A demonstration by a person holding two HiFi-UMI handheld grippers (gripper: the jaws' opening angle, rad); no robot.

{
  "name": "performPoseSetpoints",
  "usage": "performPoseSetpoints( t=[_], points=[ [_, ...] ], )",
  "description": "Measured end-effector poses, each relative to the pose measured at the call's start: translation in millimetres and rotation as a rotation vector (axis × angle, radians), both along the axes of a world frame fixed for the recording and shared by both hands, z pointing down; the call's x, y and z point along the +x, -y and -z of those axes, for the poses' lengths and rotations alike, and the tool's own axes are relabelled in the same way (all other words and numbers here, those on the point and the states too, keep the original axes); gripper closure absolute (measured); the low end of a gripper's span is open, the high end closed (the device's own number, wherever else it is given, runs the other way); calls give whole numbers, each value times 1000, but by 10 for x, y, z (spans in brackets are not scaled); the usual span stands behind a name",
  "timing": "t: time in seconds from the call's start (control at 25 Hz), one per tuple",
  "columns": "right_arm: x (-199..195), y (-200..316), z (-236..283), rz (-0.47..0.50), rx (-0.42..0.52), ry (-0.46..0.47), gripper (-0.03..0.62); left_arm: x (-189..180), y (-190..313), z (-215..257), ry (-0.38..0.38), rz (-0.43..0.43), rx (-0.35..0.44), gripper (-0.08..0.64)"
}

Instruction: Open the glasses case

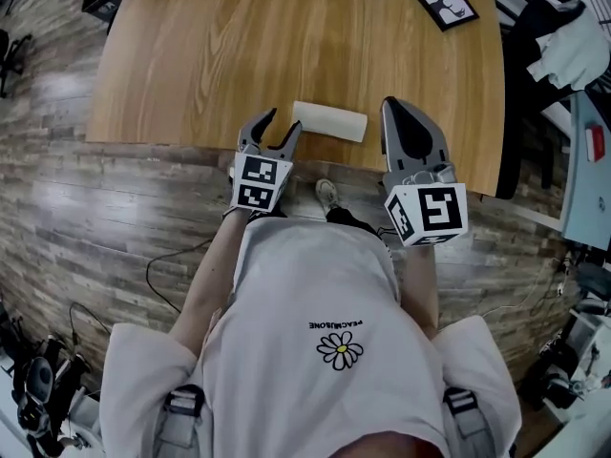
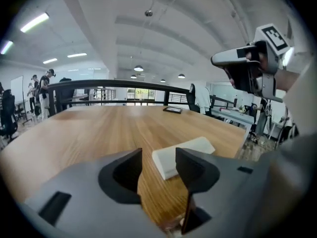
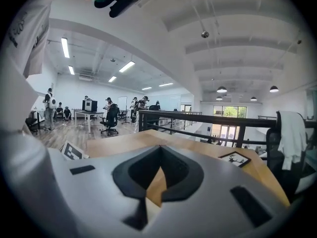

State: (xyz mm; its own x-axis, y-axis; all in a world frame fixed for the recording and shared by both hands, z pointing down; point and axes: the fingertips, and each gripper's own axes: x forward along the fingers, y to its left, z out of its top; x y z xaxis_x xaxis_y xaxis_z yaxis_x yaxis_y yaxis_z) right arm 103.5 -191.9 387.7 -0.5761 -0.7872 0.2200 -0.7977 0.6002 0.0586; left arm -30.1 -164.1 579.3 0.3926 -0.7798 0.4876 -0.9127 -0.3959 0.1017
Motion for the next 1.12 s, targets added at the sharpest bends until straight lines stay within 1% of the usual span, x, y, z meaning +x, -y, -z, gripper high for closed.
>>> performPoseSetpoints(
  t=[0.08,0.12,0.2,0.32,0.4,0.52,0.64,0.68,0.76,0.88,0.96,1.04,1.12],
  points=[
    [-16,-13,-70,37,0,-24,586,83,-43,-148,-20,-30,-52,325],
    [-27,-19,-111,53,-2,-40,586,117,-55,-194,-18,-46,-69,321],
    [-42,-29,-200,70,-15,-67,586,156,-62,-213,-8,-63,-84,321],
    [-42,-52,-327,81,-40,-100,586,177,-75,-245,-2,-65,-102,322],
    [-52,-72,-420,94,-53,-128,586,177,-102,-314,17,-69,-123,323],
    [-74,-95,-534,123,-67,-168,586,187,-139,-424,48,-82,-169,334],
    [-114,-123,-655,166,-85,-218,582,188,-145,-477,62,-87,-205,361],
    [-139,-142,-705,188,-96,-237,559,185,-150,-488,66,-88,-213,365],
    [-185,-172,-809,237,-118,-279,494,181,-146,-499,83,-94,-221,375],
    [-203,-200,-988,307,-134,-372,452,173,-137,-514,101,-96,-234,410],
    [-173,-227,-1146,344,-145,-452,406,175,-145,-526,104,-101,-244,413],
    [-125,-258,-1320,384,-165,-531,385,180,-152,-532,103,-107,-252,413],
    [-100,-292,-1496,441,-193,-602,344,190,-153,-534,102,-118,-261,418]
  ],
)
